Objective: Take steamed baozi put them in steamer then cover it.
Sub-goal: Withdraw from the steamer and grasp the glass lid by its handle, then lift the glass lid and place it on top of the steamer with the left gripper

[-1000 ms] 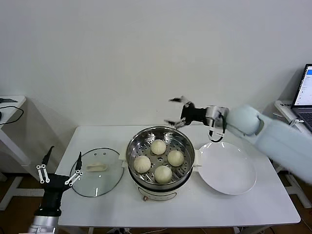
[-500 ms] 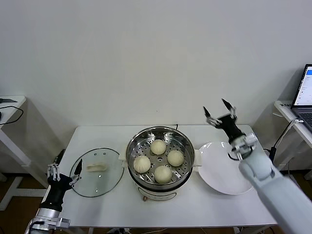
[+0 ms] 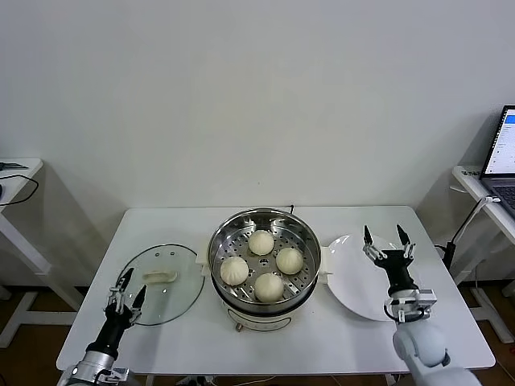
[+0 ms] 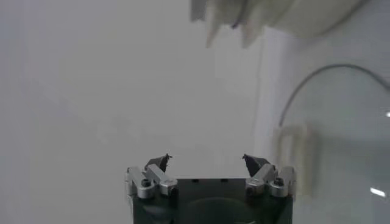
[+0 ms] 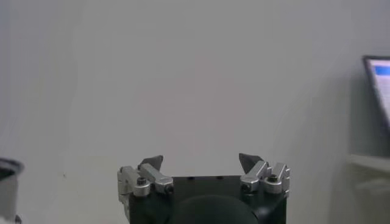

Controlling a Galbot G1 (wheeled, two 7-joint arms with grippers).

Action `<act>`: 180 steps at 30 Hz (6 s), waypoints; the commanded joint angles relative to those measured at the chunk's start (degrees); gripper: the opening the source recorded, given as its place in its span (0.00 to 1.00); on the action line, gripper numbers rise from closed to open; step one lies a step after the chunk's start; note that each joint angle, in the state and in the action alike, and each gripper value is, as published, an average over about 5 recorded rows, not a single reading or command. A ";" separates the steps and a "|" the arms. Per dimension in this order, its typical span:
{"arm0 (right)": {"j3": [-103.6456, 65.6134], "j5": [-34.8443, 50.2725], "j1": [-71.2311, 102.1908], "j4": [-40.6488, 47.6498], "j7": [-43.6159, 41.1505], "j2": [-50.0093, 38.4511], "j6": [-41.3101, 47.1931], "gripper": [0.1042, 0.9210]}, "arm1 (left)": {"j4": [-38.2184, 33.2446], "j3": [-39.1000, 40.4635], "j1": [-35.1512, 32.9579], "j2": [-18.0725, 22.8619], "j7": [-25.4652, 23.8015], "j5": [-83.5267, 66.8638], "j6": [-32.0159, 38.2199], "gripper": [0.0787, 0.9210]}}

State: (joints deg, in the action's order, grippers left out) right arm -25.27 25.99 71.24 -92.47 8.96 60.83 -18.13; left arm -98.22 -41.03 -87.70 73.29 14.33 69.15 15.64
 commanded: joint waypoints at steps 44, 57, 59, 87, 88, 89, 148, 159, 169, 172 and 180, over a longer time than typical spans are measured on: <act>-3.62 -5.62 5.54 0.26 1.59 6.04 -0.42 0.88 | 15.61 2.49 16.11 4.79 0.41 11.94 -3.67 0.88; -3.63 -6.32 5.60 0.07 1.73 6.05 -0.46 0.88 | 17.86 3.06 17.80 5.58 0.41 12.14 -4.34 0.88; -3.58 -6.40 5.55 0.06 1.76 6.07 -0.46 0.88 | 18.06 3.06 17.88 5.53 0.32 12.14 -4.50 0.88; -3.45 -6.51 5.65 -2.05 2.67 6.17 -0.44 0.88 | 7.44 -0.23 15.20 3.89 -1.14 8.20 -6.41 0.13; -3.46 -6.51 5.68 -2.12 2.67 6.19 -0.46 0.88 | 4.98 -1.04 14.52 3.25 -1.46 7.16 -6.91 0.13; -3.48 -6.50 5.69 -2.18 2.67 6.22 -0.48 0.88 | 1.93 -2.00 13.72 2.42 -1.91 5.80 -7.59 0.13; -6.58 -7.64 5.86 -0.23 3.24 9.97 -0.02 0.88 | -13.98 43.73 22.40 17.00 -33.36 29.11 -37.47 0.13; -6.42 -7.59 5.57 0.09 3.25 10.00 0.01 0.88 | -13.17 42.83 21.72 17.35 -33.18 30.77 -37.12 0.13; -6.32 -7.57 5.30 0.35 3.26 10.21 -0.02 0.88 | -12.94 42.56 21.00 17.50 -33.18 32.88 -36.64 0.13; -6.30 -7.55 5.26 0.34 3.27 10.20 -0.01 0.88 | -12.81 42.37 20.87 17.42 -33.19 33.29 -36.51 0.13; -6.19 -7.49 4.97 0.43 3.29 10.11 0.02 0.88 | -12.66 42.09 20.42 17.46 -33.18 33.91 -36.34 0.13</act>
State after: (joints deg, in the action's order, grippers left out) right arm -31.50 18.46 76.34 -92.11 12.21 70.97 -18.14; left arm -111.08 0.99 -67.09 90.65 -18.74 101.90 -20.79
